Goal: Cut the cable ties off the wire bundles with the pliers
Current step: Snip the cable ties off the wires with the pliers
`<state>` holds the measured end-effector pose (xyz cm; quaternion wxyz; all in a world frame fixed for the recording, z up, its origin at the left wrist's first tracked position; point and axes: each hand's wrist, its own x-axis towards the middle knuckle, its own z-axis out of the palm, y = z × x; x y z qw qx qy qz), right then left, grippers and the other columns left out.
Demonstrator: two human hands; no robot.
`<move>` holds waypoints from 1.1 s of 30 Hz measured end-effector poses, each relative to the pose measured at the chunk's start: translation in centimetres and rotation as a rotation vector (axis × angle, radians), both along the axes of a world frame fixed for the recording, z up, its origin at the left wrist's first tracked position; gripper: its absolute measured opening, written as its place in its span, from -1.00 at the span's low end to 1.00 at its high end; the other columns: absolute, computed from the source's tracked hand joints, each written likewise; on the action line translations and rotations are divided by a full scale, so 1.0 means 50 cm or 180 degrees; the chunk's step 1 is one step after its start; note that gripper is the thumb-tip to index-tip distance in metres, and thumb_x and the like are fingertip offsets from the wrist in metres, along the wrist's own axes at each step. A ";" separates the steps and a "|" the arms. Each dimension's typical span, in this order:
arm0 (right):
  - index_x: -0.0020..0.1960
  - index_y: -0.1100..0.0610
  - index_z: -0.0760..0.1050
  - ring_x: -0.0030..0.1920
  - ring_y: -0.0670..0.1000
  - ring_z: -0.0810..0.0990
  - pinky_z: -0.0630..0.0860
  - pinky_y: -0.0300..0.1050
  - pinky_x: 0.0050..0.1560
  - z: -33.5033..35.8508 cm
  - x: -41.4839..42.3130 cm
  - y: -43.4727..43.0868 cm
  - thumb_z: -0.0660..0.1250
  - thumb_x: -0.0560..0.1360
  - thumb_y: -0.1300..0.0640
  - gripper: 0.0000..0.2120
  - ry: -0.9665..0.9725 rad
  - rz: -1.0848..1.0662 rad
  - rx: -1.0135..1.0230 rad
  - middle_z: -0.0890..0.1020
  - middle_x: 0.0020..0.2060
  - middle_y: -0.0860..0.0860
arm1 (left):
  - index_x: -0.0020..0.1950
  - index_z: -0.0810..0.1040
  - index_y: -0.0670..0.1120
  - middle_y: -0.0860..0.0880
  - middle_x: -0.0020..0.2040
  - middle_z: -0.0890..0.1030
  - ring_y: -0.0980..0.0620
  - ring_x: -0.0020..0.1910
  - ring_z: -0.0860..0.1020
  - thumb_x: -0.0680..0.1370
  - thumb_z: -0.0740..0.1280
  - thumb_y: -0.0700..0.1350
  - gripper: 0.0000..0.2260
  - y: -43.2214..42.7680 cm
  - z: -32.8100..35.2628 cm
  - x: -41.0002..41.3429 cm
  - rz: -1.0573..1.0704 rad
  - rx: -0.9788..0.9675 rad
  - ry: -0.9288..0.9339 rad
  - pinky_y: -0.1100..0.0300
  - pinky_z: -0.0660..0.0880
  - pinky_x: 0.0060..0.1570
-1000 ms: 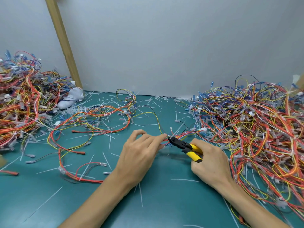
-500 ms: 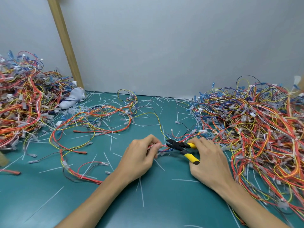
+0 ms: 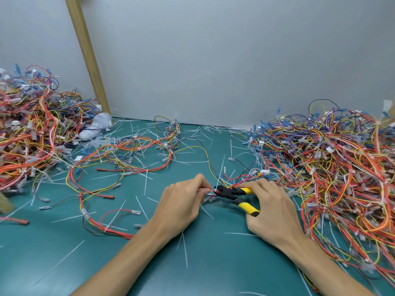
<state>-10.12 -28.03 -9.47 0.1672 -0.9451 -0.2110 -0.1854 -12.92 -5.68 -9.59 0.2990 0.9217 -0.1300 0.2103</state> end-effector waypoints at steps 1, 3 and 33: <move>0.10 -0.04 0.56 -0.09 0.07 0.52 0.47 -0.03 -0.09 0.000 0.000 0.000 0.48 0.30 0.09 -0.63 -0.0013 0.0001 -0.0016 0.56 -0.09 -0.11 | -0.01 0.48 0.02 0.13 -0.23 0.60 -0.02 -0.19 0.54 0.61 0.26 -0.07 -0.97 -0.001 0.001 -0.001 -0.0003 0.0067 -0.0025 0.03 0.46 -0.22; 0.08 -0.03 0.56 -0.09 0.06 0.52 0.47 -0.04 -0.10 0.000 0.000 0.000 0.48 0.29 0.08 -0.64 -0.0044 0.0002 -0.0011 0.56 -0.09 -0.11 | 0.01 0.48 0.02 0.13 -0.20 0.61 -0.02 -0.17 0.54 0.62 0.24 -0.05 -0.95 -0.001 0.002 -0.003 -0.0009 0.0190 -0.0025 0.03 0.46 -0.21; -0.24 0.00 0.39 -0.38 0.03 0.36 0.24 -0.14 -0.41 0.004 -0.003 0.000 0.34 0.22 0.05 -0.84 -0.0297 0.0052 -0.0357 0.44 -0.40 -0.10 | -0.12 0.49 -0.01 0.10 -0.33 0.61 0.09 -0.47 0.55 0.59 0.29 -0.21 -0.87 0.006 -0.007 0.010 -0.0479 -0.1067 0.0590 0.29 0.46 -0.35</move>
